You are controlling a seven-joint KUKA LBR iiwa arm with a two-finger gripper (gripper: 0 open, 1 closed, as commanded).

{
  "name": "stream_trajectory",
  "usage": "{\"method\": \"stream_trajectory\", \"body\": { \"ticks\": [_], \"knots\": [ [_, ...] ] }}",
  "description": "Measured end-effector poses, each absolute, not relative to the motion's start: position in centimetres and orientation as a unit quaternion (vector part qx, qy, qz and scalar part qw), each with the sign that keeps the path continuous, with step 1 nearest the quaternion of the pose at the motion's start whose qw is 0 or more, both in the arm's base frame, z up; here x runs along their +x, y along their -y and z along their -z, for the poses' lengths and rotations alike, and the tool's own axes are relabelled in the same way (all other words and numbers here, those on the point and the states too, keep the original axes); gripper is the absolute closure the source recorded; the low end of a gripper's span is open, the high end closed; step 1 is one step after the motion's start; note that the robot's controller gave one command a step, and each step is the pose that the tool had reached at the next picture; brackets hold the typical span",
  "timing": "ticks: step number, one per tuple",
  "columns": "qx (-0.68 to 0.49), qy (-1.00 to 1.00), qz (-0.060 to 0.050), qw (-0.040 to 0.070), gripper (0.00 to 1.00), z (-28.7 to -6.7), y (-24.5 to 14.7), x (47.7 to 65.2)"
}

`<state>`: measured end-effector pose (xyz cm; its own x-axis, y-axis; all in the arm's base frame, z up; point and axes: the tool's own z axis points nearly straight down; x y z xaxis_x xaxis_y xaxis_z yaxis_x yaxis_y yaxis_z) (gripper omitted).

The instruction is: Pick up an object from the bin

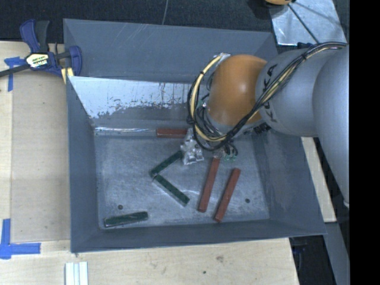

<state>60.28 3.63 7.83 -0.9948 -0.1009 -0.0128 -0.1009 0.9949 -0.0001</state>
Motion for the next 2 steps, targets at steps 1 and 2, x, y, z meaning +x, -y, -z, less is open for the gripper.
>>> {"method": "stream_trajectory", "body": {
  "ticks": [1,2],
  "knots": [
    [-0.051,-0.999,0.000,0.003,0.00,-7.62,-3.62,60.07],
    [-0.050,-0.999,0.000,0.003,0.00,-7.62,-3.62,60.07]
  ]
}}
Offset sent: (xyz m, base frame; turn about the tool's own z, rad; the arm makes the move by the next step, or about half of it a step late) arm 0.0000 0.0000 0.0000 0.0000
